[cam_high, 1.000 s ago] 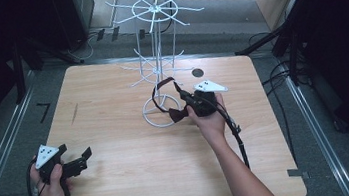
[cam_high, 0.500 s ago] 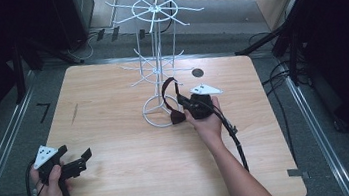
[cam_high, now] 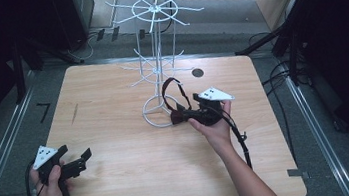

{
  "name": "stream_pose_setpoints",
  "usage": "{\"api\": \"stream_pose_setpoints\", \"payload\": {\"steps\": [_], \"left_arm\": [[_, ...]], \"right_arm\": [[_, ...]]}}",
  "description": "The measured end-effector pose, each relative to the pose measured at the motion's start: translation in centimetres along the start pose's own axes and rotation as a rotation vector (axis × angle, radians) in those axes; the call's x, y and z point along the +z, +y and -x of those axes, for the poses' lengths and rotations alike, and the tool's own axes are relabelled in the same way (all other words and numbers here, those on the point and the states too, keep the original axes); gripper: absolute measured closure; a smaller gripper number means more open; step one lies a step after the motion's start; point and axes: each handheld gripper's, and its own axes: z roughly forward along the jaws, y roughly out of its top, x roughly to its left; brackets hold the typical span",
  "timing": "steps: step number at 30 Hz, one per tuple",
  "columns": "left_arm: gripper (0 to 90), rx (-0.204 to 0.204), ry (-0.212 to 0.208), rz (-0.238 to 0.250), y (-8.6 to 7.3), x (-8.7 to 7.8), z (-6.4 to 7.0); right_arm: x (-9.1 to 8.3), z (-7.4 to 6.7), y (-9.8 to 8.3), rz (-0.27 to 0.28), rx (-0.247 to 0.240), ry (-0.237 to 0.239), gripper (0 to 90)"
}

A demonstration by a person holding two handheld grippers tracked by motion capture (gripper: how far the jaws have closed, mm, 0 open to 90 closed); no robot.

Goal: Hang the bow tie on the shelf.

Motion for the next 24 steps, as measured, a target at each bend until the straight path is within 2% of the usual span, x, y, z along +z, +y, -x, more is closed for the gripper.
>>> {"api": "stream_pose_setpoints", "payload": {"steps": [1,2,3,6,14,24], "left_arm": [[6.9,0.000,0.000,0.000,0.0,0.0,0.0],[6.8,-0.001,-0.001,0.001,0.0,0.0,0.0],[6.9,-0.001,-0.001,0.001,0.0,0.0,0.0],[6.9,-0.003,-0.002,0.003,0.0,0.0,0.0],[6.8,-0.007,-0.003,0.006,0.0,0.0,0.0],[6.9,-0.015,-0.006,0.010,0.0,0.0,-0.1]], "right_arm": [[0.0,0.0,0.0,0.000,0.000,0.000,20.9],[-0.9,0.3,-0.2,0.009,0.016,0.001,20.3],[-0.9,0.3,-0.2,0.009,0.016,0.001,20.3],[-2.4,1.1,-0.9,0.027,0.048,-0.002,18.8],[-4.9,1.9,-2.6,0.029,0.020,-0.041,18.1],[-6.8,2.8,-4.2,0.022,0.032,-0.065,18.1]]}}
